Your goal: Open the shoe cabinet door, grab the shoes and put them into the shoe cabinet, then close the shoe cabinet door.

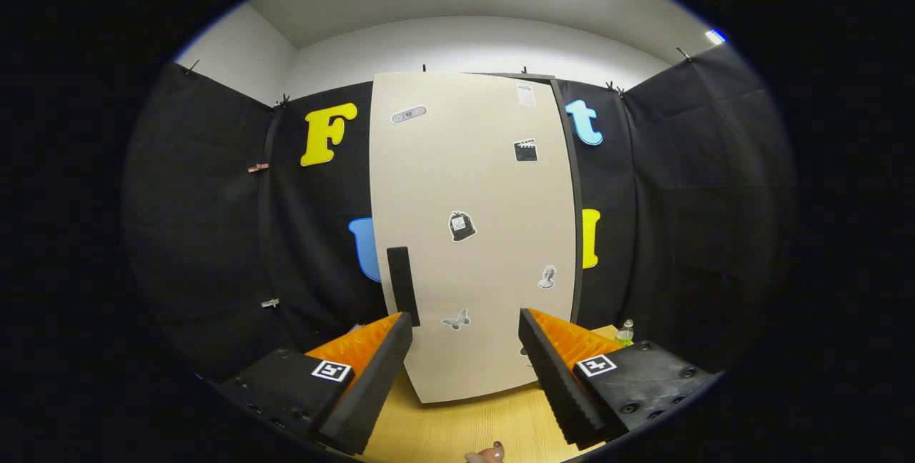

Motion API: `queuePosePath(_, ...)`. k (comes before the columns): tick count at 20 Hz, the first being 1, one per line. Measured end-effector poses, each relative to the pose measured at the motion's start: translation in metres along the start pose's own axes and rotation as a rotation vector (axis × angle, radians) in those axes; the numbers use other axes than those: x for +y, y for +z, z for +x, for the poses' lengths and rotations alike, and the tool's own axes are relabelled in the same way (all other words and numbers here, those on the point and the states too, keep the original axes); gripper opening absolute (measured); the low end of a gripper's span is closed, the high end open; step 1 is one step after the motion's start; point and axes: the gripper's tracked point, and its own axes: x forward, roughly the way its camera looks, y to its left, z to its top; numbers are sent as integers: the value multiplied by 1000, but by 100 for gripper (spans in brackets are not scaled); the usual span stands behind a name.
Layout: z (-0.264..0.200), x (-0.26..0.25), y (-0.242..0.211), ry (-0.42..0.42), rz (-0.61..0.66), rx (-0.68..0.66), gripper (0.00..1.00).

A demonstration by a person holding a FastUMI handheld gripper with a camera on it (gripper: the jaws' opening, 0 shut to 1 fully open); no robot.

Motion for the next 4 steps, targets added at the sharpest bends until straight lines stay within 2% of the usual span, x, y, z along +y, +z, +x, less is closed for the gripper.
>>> queuePosePath(4,1,2,2,2,-10,-7,98)
